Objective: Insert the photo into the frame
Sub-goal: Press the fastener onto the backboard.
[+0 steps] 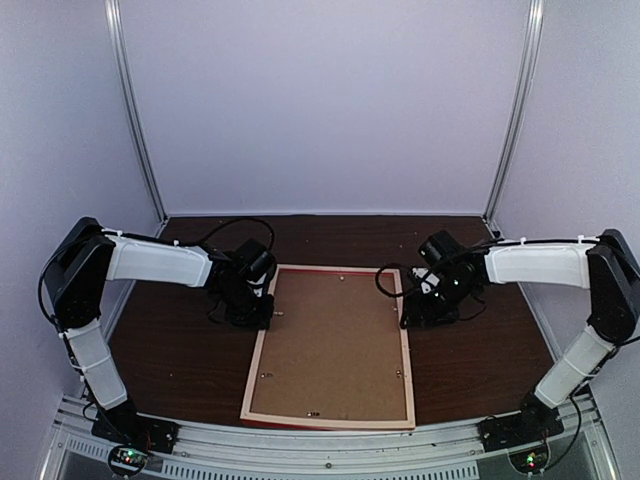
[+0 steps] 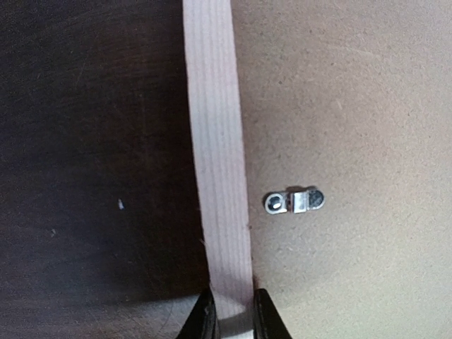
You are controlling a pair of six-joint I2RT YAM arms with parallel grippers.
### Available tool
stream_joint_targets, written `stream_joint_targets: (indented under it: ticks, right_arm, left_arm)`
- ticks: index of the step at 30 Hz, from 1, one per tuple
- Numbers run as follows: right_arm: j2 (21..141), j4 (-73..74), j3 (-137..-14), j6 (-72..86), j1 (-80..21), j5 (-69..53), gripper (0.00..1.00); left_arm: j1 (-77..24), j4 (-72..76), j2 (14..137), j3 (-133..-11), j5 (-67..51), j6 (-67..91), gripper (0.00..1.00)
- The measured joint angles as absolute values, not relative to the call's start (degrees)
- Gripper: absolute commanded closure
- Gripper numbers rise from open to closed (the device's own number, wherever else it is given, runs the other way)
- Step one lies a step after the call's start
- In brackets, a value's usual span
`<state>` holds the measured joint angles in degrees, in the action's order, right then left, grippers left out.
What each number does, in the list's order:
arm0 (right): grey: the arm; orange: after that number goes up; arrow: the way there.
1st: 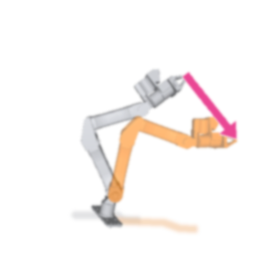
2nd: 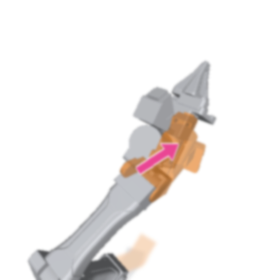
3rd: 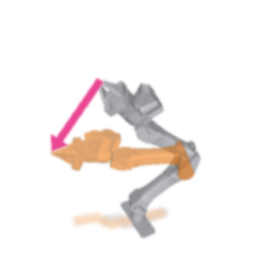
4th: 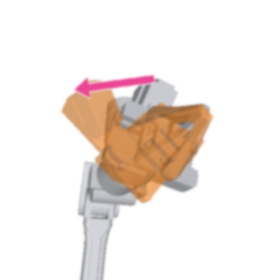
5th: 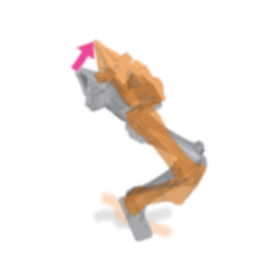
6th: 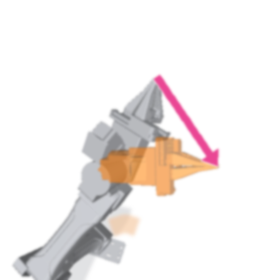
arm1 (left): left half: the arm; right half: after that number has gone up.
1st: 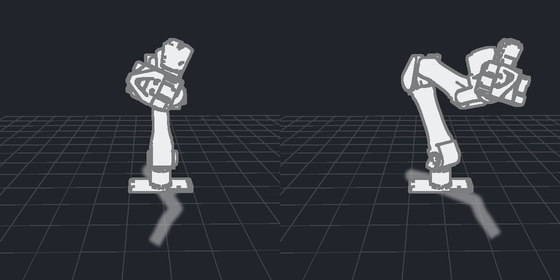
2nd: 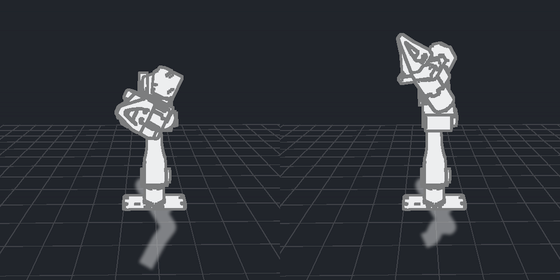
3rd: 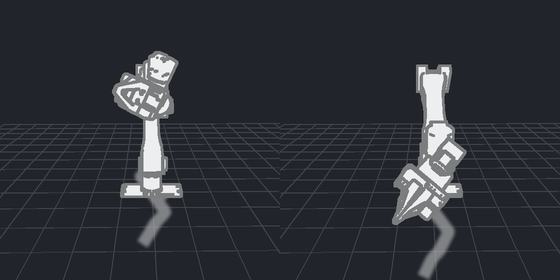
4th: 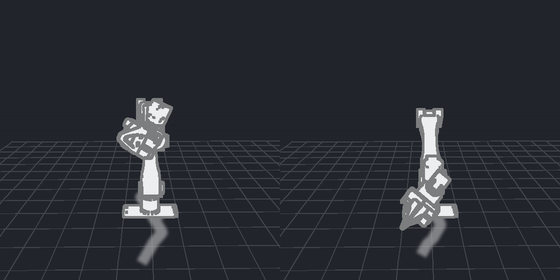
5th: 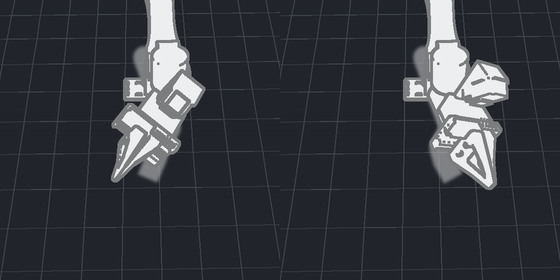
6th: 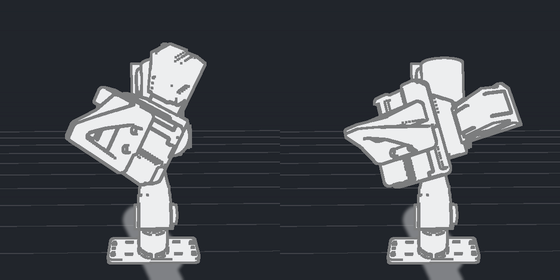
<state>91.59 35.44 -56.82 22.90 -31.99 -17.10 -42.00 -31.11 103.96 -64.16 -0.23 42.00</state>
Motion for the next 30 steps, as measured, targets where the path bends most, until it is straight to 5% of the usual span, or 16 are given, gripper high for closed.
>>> stream_joint_targets:
  ticks: [11, 30]
  right_arm:
    - [82.94, 36.25, -47.59, 33.78, -45.56, -11.33, 0.26]
    - [85.78, 36.14, -46.26, 40.58, -54.30, -5.43, 0.39]
  left_arm:
    - [-42.00, -30.74, 103.96, -64.14, 0.49, 42.50, 0.86]
    - [-42.00, -29.21, 103.33, -62.98, 0.64, 42.61, 0.86]
